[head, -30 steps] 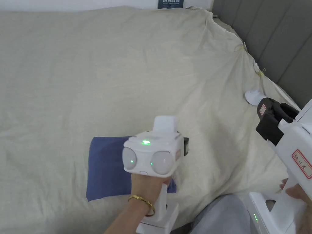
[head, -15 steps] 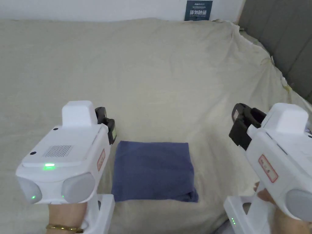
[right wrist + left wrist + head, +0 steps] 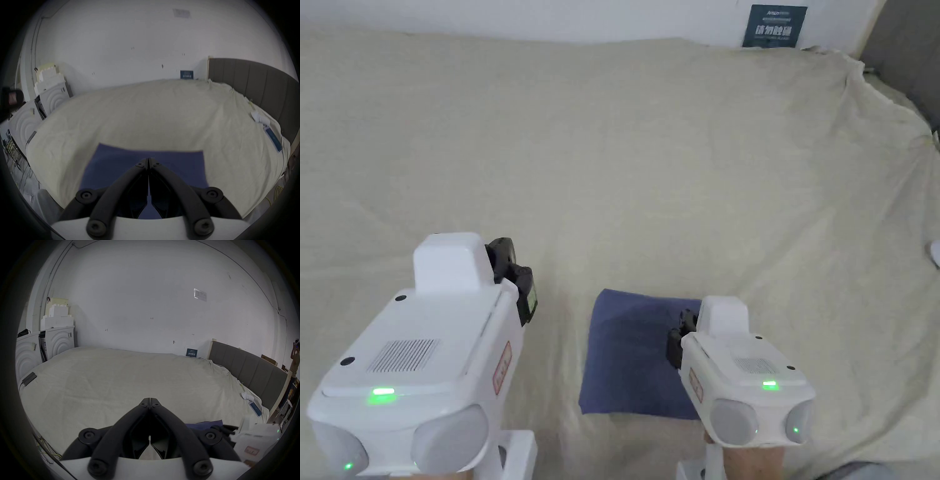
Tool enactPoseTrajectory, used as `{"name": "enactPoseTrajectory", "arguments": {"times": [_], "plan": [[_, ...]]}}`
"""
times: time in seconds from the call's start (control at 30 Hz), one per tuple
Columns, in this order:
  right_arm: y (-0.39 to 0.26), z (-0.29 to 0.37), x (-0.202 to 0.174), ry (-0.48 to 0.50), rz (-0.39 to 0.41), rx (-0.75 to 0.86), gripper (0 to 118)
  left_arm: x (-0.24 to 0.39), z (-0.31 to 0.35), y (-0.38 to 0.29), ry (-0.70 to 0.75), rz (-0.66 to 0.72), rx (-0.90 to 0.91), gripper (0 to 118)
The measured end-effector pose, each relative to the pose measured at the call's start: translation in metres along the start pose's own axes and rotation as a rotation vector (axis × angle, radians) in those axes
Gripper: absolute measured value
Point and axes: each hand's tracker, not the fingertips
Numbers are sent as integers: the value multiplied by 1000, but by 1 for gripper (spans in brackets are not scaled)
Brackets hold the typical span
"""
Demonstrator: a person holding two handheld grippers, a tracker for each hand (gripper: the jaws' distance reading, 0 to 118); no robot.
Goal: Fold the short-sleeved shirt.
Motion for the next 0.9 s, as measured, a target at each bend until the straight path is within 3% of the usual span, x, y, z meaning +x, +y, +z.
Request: {"name": "enactPoseTrajectory", "arguments": {"times": [0.33,0.4,0.53,0.57,0.9], "plan": [[-18,-14,-4,-20,1,-75,0,-2,-12,-2,-58,67,-52,0],[-17,-13,-4,-21,12,-78,0,-8,-21,5,-101,107,-88,15],[-17,-12,-3,-17,14,-78,0,-34,-51,19,-332,281,-233,113],[-17,-12,-3,-17,13,-79,0,-41,-60,21,-393,319,-270,118],[-14,-13,1,-6,10,-92,0,-69,-154,-34,-718,494,-687,118]]}}
